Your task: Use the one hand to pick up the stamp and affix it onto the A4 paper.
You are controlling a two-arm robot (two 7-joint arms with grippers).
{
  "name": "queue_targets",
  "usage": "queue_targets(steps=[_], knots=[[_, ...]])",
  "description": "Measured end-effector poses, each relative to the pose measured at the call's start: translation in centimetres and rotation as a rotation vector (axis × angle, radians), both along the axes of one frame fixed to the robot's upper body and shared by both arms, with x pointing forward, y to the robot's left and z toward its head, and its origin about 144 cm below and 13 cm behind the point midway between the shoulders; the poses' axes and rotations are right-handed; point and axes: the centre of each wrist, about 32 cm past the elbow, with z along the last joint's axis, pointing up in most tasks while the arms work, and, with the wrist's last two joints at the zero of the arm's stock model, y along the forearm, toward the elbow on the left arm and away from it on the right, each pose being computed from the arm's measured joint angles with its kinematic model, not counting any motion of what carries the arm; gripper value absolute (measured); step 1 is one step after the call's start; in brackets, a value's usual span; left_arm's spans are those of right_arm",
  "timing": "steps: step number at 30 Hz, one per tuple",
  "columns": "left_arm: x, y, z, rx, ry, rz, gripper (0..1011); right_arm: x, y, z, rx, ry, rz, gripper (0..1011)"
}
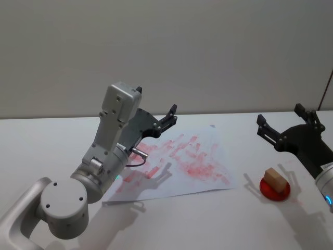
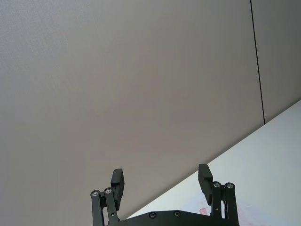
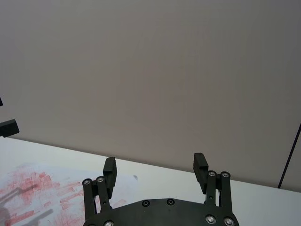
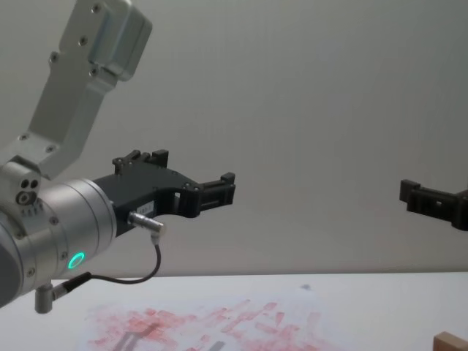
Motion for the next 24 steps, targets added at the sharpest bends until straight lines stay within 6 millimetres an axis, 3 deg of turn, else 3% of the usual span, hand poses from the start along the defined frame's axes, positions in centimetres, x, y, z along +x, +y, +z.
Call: queue_targets(steps=[24], knots=[[0.0, 0.0, 0.0, 0.0, 0.0, 0.0, 1001, 0.01, -0.01, -0.01, 0.0, 0.0, 0.0, 1001]])
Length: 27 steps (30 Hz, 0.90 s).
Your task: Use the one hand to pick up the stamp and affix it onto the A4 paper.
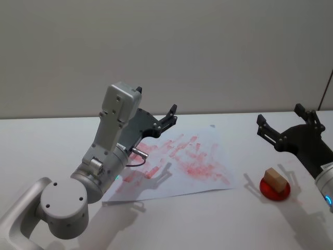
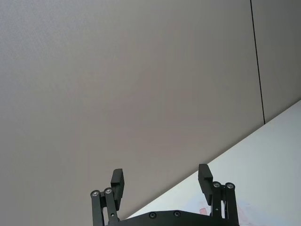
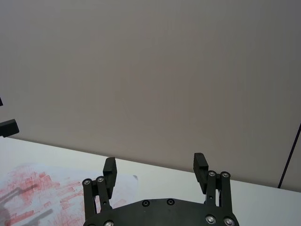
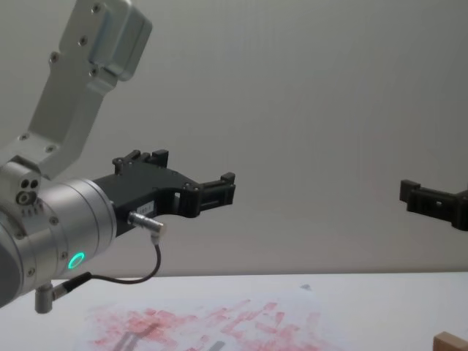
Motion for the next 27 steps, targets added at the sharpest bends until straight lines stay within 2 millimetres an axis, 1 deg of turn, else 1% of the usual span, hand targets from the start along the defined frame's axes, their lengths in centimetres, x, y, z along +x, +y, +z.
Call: queue_targets(steps=[23, 27], knots=[[0.0, 0.0, 0.0, 0.0, 0.0, 0.0, 1001, 0.0, -0.01, 0.0, 0.0, 0.0, 0.0, 1001], [0.0, 0.0, 0.0, 0.0, 0.0, 0.0, 1001, -0.27, 0.05, 0.0, 0.003, 0.004, -0.001, 1001]])
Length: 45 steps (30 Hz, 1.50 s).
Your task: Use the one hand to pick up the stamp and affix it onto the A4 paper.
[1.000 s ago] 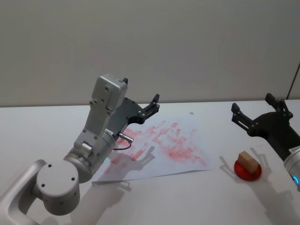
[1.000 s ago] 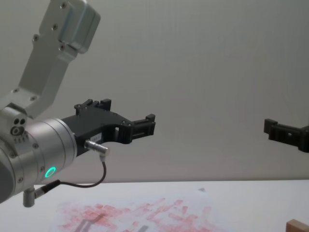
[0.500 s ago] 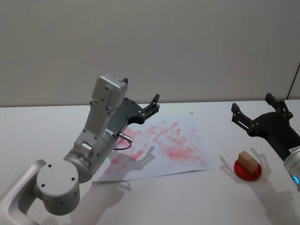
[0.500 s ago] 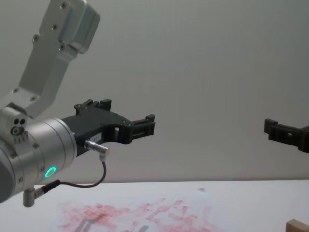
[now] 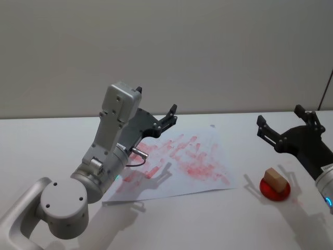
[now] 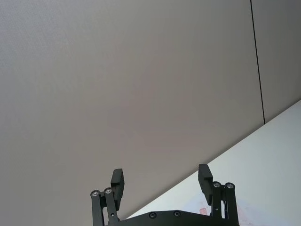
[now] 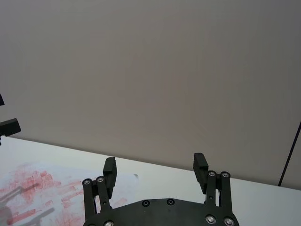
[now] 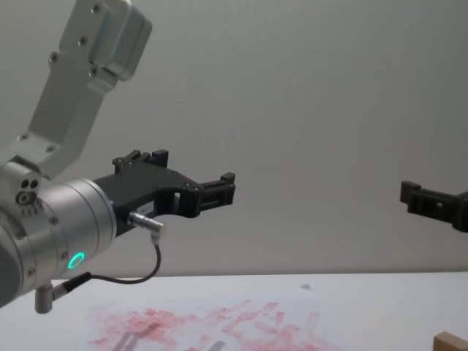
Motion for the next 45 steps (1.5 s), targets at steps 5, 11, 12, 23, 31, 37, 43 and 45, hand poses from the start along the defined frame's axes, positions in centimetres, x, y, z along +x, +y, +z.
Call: queue_targets(steps=[5, 11, 12, 23, 31, 37, 43, 45], knots=[[0.0, 0.0, 0.0, 0.0, 0.0, 0.0, 1001, -0.8, 0.2, 0.1, 0.006, 0.018, -0.013, 1001], [0.0, 0.0, 0.0, 0.0, 0.0, 0.0, 1001, -2.2, 0.4, 0.0, 0.01, 0.055, -0.041, 1001], [0.0, 0.0, 0.0, 0.0, 0.0, 0.0, 1001, -2.5, 0.4, 0.0, 0.01, 0.062, -0.046, 1001], [0.0, 0.0, 0.0, 0.0, 0.0, 0.0, 1001, -5.4, 0.6, -0.1, -0.017, 0.196, -0.141, 1001], [0.0, 0.0, 0.0, 0.0, 0.0, 0.0, 1001, -6.0, 0.4, -0.2, -0.05, 0.273, -0.181, 1001], [0.0, 0.0, 0.0, 0.0, 0.0, 0.0, 1001, -5.5, 0.2, -0.4, -0.066, 0.309, -0.178, 1001], [0.0, 0.0, 0.0, 0.0, 0.0, 0.0, 1001, -4.3, 0.2, -0.8, -0.083, 0.344, -0.156, 1001], [0.0, 0.0, 0.0, 0.0, 0.0, 0.0, 1001, -3.9, 0.2, -0.9, -0.087, 0.358, -0.147, 1001]])
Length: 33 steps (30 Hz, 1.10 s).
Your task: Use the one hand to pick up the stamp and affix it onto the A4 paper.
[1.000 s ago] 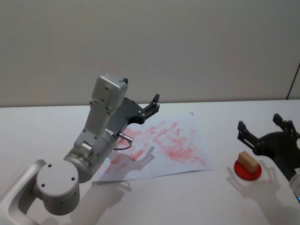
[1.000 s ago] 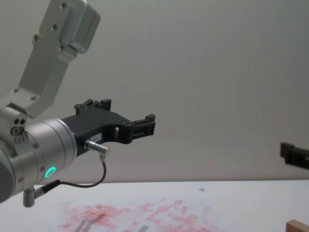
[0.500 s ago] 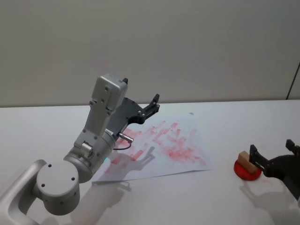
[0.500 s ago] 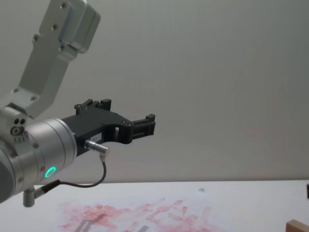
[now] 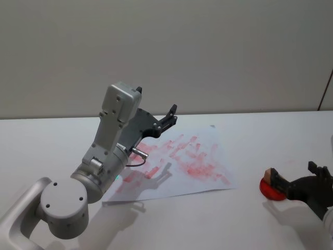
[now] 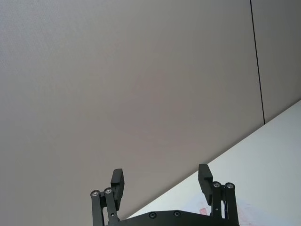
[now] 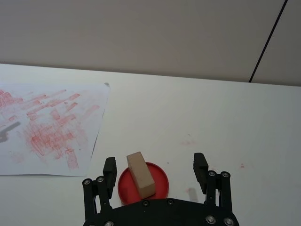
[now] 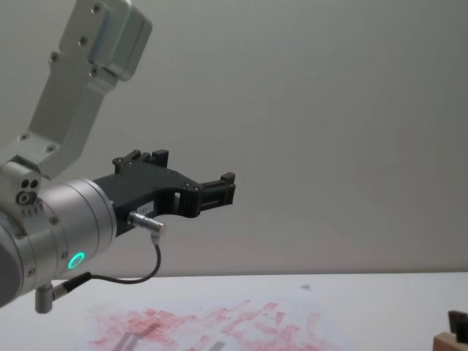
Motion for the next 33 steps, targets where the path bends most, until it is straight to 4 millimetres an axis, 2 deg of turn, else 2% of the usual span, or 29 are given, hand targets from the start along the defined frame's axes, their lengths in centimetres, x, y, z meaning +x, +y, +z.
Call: queue_targets(steps=[8, 21, 27, 32, 33], knots=[[0.0, 0.0, 0.0, 0.0, 0.0, 0.0, 1001, 1.2, 0.1, -0.7, -0.005, 0.058, 0.032, 1001], [0.0, 0.0, 0.0, 0.0, 0.0, 0.0, 1001, 2.0, 0.5, -1.4, -0.01, 0.107, 0.06, 994], [0.0, 0.0, 0.0, 0.0, 0.0, 0.0, 1001, 2.2, 0.6, -1.6, -0.012, 0.119, 0.067, 855], [0.0, 0.0, 0.0, 0.0, 0.0, 0.0, 1001, 2.3, 0.7, -1.7, -0.012, 0.126, 0.071, 705], [0.0, 0.0, 0.0, 0.0, 0.0, 0.0, 1001, 2.4, 0.7, -1.7, -0.012, 0.127, 0.072, 645]])
